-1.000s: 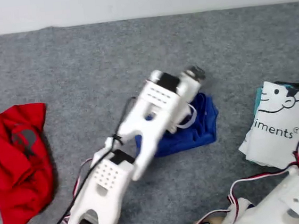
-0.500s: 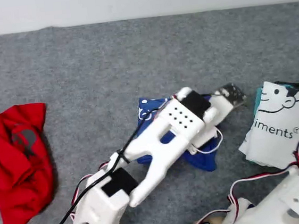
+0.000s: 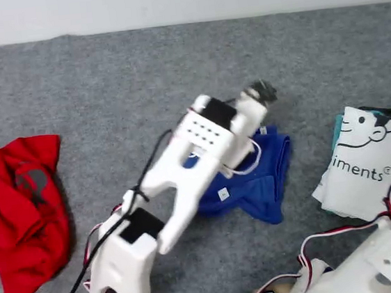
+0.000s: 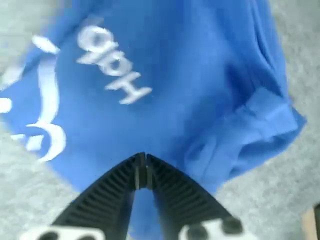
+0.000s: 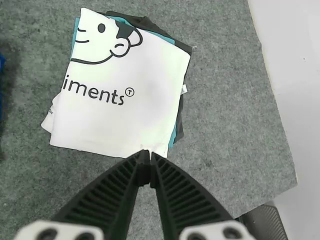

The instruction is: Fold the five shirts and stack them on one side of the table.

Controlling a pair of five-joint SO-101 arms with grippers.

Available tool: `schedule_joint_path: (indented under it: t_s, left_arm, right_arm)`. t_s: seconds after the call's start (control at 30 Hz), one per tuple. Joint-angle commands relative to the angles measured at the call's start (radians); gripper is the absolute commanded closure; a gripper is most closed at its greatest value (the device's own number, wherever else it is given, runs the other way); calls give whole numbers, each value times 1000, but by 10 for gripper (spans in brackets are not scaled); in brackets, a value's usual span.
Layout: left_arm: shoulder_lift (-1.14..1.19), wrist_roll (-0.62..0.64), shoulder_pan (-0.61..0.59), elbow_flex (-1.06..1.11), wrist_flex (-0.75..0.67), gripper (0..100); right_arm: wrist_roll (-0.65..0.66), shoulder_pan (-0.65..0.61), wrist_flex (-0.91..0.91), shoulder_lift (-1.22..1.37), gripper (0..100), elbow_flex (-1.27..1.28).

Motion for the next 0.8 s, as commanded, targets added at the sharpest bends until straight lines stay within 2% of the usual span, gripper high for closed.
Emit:
schedule_joint_path:
  t_s: [0.0,0.2,0.33,0.47,0.6,0.77]
  left_arm:
    - [20,-2,104,-4,29,995]
    - [68,-3,245,-2,95,995]
    - [41,-40,253,4,98,995]
    - [-38,-41,199,4,98,995]
    - [-147,-40,95,4,98,995]
    - [-290,-38,-91,4,98,995]
  right_arm:
    - [6,5,41,-8,990,-3]
    - [6,5,41,-10,990,-3]
    - [6,5,41,-10,990,-3]
    - [6,5,41,-10,990,-3]
    - [5,4,39,-1,990,-3]
    - [-5,-113,38,-2,990,75]
